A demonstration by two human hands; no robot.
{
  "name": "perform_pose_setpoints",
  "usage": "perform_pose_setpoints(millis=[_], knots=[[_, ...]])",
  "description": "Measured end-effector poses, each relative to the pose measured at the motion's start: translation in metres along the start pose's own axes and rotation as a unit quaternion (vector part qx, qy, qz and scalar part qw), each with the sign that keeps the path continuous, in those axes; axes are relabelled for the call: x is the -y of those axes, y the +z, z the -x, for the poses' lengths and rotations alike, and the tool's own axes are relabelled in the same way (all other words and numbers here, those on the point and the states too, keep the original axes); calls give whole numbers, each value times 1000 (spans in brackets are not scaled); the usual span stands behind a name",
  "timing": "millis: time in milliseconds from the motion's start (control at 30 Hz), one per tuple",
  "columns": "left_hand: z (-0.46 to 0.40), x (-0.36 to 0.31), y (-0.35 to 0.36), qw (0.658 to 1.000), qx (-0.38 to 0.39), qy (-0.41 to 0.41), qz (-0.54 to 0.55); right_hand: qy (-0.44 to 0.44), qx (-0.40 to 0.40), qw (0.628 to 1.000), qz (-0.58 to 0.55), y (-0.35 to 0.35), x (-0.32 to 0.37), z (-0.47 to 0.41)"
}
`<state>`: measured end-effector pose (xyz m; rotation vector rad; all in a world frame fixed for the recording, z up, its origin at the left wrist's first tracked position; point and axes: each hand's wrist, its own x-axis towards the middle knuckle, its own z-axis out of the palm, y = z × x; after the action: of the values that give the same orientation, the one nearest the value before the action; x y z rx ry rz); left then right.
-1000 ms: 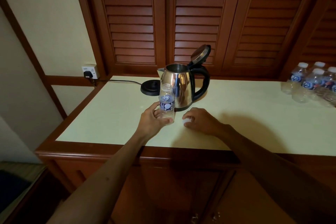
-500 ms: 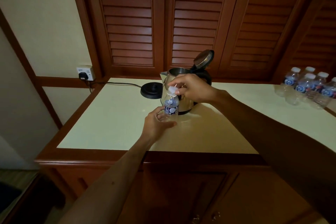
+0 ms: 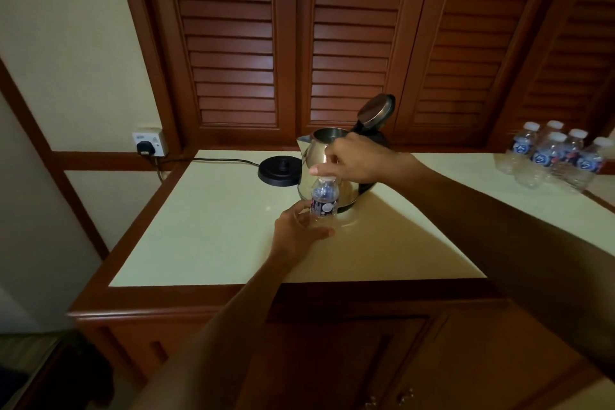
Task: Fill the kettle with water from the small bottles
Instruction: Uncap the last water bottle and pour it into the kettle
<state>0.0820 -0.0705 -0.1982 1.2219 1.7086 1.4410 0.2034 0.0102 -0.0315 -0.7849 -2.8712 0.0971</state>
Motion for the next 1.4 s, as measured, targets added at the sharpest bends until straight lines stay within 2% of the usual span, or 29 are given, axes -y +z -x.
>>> perform_pose_setpoints(millis=[67,167,367,500,600,733,1033,1167,1300,1400], knots=[[0,-2,-1,1000,2,-10,-3,6,40,996,-74,-8,-1,4],[-1,-2,-1,1000,10,-12,0,8,91,992,-86,-15,-6,8],[-1,-3,0,1000,3,-14,-13,33,65,996,52,6,6,-3],[1,-3,1,1000,9,-7,-27,34,-10,986,162,17,10,0],[1,-2,0,999,8,-1,-32,30,8,996,86,10,3,-2],[2,-5,-2,1000,10,-4,-28,-43,57,997,10,-2,-10,2],[-1,-3,-5,998,32,2,-46,-2,42,997,67,10,-8,-2],[0,-4,-4,998,40,3,-46,3,9,998,67,13,-6,3],[3,-6,-4,998,47,8,-39,28,-36,997,-56,29,-8,13],[6,-7,-3,998,47,20,-36,61,-52,978,-192,52,-11,24]])
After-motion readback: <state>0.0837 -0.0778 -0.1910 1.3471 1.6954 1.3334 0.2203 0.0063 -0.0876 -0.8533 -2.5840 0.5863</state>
